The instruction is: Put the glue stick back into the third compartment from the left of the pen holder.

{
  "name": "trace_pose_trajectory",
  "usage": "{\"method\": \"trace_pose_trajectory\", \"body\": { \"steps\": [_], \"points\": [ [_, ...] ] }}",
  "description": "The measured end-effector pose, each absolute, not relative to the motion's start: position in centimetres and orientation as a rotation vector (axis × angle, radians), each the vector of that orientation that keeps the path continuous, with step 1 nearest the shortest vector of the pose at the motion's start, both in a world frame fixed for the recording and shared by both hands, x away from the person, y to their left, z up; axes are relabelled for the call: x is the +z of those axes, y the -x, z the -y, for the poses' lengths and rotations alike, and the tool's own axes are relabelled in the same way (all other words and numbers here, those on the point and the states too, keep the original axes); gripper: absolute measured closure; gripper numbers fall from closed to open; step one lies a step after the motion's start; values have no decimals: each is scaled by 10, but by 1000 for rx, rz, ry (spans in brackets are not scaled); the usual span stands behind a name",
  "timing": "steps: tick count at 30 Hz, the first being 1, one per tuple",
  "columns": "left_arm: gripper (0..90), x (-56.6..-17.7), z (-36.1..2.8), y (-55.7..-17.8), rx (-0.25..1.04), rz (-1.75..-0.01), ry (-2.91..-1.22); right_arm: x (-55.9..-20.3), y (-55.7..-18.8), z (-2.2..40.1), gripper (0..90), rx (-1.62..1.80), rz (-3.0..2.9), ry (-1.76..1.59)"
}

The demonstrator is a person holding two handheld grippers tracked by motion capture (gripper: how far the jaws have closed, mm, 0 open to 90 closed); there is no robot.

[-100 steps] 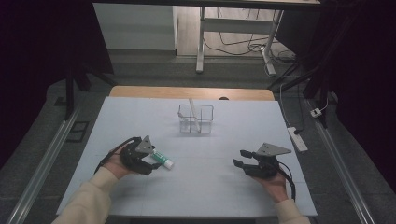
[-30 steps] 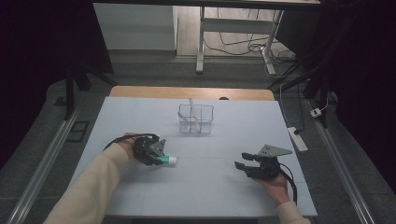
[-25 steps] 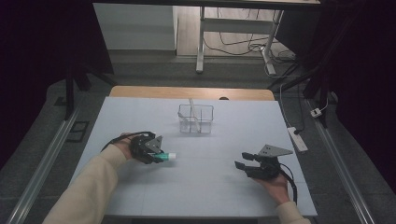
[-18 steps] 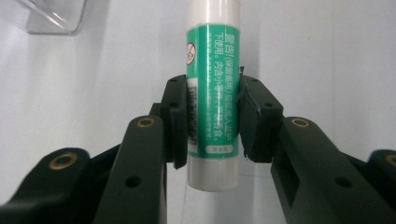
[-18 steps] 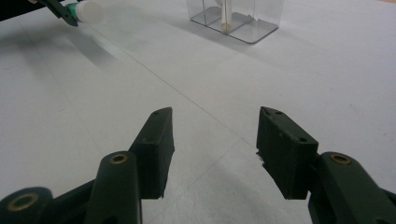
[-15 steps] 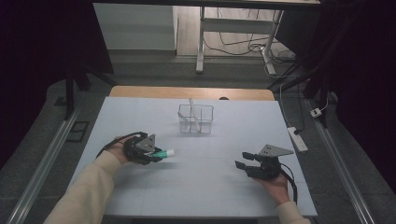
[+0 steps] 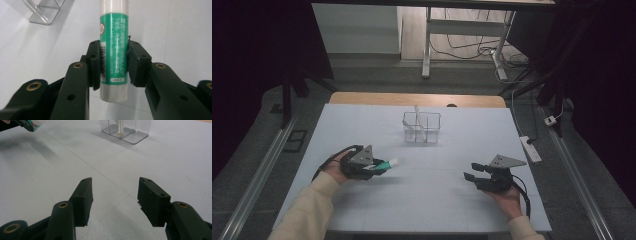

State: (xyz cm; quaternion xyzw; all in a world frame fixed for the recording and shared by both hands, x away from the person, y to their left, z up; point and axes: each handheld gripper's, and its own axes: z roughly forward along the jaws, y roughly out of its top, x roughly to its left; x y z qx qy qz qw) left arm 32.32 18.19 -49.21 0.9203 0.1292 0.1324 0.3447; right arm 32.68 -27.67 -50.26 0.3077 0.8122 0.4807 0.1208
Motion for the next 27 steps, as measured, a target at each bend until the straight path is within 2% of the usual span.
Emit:
{"method": "trace_pose_trajectory", "body": {
  "steps": [11,27],
  "points": [
    [657,-498,-182,-314,354,-453,-2309,-502,-326,276,448,1406,-2363,-894],
    [657,-506,-172,-303,344,-535,-2192,-501,-324,273,446,1415,-2362,-884]
  ]
}}
